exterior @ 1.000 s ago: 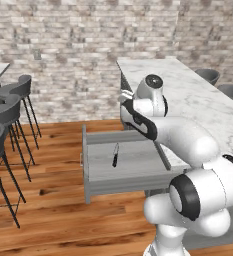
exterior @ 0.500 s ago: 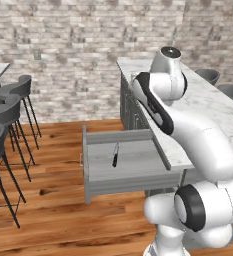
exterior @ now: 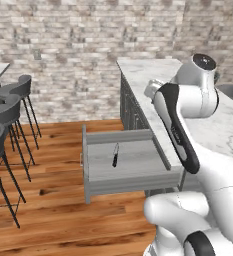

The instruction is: Pick up the metallic utensils from the counter and place them in the open drawer. Make sure not to pick up any wooden utensils.

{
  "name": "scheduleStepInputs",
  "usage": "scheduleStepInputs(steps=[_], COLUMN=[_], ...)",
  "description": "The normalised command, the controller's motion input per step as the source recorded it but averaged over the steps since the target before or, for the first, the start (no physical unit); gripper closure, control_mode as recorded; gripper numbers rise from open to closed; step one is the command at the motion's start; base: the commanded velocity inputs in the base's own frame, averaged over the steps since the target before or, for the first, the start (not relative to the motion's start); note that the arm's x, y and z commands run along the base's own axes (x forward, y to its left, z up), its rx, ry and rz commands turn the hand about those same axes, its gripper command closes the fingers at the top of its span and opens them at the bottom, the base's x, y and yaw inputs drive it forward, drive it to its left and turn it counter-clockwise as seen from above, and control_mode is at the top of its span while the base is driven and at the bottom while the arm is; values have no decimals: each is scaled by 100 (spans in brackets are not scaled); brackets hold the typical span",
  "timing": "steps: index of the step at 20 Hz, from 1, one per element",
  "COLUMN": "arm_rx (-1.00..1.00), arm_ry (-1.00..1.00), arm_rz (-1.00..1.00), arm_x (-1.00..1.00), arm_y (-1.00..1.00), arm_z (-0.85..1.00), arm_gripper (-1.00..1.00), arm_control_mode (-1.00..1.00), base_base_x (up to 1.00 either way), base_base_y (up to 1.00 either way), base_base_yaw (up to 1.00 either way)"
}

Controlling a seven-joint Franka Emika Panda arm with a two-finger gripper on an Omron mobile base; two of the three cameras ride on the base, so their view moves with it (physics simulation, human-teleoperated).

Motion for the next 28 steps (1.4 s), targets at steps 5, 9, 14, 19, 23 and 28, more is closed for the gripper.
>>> scheduleStepInputs(steps=[5,9,14,19,23,28], arm_rx=[0,0,0,0,0,0], arm_ry=[-23,-16,-19,0,0,0], arm_rz=[0,0,0,0,0,0], arm_x=[-100,-66,-39,0,0,0], arm_y=[0,0,3,0,0,0], arm_z=[13,5,8,0,0,0], arm_gripper=[-100,-100,-100,-100,-100,-100], arm_control_mode=[-100,-100,100,100,100,100], base_base_x=[0,0,-14,-74,-29,30], base_base_y=[0,0,12,100,100,100], base_base_yaw=[0,0,0,0,0,21])
